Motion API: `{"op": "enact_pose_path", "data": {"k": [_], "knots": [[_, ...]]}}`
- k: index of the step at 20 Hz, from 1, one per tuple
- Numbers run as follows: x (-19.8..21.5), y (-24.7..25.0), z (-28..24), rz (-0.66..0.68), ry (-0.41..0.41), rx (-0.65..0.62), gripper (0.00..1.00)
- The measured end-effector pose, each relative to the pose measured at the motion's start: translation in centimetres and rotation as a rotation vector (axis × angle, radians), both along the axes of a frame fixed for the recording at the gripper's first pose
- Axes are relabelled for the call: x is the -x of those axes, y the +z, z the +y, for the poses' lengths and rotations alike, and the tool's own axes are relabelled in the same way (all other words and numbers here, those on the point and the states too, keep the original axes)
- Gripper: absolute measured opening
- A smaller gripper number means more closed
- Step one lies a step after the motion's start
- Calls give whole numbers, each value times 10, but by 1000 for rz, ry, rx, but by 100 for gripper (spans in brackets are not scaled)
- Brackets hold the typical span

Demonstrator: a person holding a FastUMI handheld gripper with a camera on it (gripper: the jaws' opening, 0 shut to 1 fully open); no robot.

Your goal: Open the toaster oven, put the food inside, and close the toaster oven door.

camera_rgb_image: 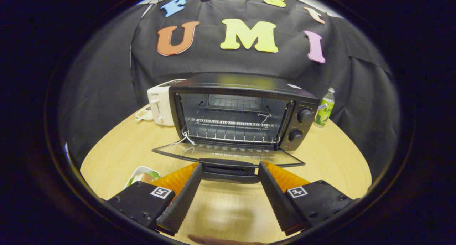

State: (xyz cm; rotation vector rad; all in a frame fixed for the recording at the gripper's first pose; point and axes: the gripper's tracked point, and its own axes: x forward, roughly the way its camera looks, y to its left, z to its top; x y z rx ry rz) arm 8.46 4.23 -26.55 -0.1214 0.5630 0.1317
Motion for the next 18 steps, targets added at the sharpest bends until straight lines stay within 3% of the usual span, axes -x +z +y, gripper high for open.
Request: {"op": "enact_pose_path", "data": {"k": [9,15,18], "knots": [[18,-28,-3,144,43,-97,100],[23,-16,-4,167,46,-144,100],[36,-14,2,243,44,-189,100]]}}
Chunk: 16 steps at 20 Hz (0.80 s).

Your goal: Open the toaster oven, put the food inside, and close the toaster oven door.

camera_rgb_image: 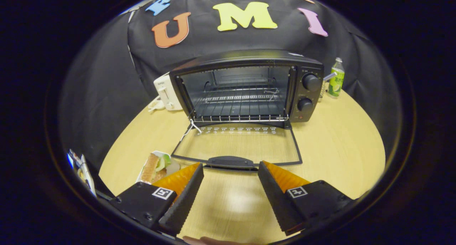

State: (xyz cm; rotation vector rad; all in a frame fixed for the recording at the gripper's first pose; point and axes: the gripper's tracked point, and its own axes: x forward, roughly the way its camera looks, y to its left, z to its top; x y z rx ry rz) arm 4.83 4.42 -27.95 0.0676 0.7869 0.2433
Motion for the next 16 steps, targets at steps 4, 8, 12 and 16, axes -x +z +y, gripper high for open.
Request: {"op": "enact_pose_path", "data": {"k": [4,8,12,16], "knots": [[9,15,11,45,-3,-90,99],[23,32,30,102,12,-204,99],[42,47,64,225,79,-392,97],[56,38,84,379,139,-445,91]]}}
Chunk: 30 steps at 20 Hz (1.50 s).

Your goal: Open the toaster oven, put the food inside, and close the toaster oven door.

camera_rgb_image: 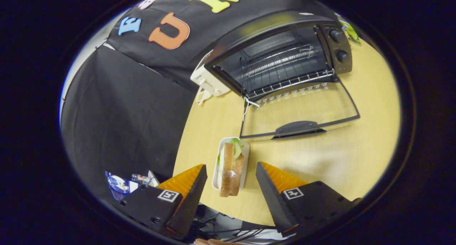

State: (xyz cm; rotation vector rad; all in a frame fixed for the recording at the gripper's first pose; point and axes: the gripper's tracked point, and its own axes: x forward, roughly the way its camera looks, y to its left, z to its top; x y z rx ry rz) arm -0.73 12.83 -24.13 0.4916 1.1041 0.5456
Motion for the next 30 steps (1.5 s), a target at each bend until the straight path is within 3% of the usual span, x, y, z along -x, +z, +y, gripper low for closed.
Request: {"op": "enact_pose_path", "data": {"k": [6,15,21,24,30], "knots": [[9,-16,18,114,73,-6,81],[5,-37,28,179,102,22,61],[8,-40,36,200,120,-5,53],[7,-40,36,178,113,-7,43],[11,-28,35,122,126,-13,39]]}}
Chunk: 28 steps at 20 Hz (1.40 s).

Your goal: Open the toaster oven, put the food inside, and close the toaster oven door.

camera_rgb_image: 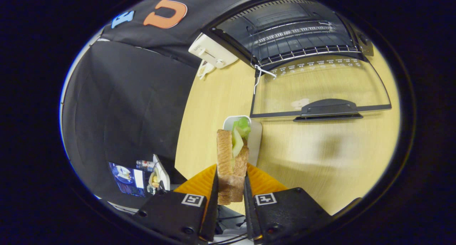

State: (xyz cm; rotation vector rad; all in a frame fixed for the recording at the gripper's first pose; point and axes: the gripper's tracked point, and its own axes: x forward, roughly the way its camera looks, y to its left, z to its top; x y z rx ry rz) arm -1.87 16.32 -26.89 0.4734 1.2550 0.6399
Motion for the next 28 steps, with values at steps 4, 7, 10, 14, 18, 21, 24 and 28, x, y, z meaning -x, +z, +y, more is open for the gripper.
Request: {"op": "enact_pose_path", "data": {"k": [4,7,10,14,18,21,24,28], "knots": [[4,20,-1,-21,23,-64,39],[-5,25,-8,-96,22,-75,39],[-21,33,-12,-166,-35,-107,39],[-49,49,-17,-285,-145,-179,39],[-74,59,-28,-337,-287,-237,39],[-96,65,-40,-343,-423,-303,39],[-114,59,-57,-337,-552,-330,38],[-140,50,-83,-316,-740,-400,38]]}}
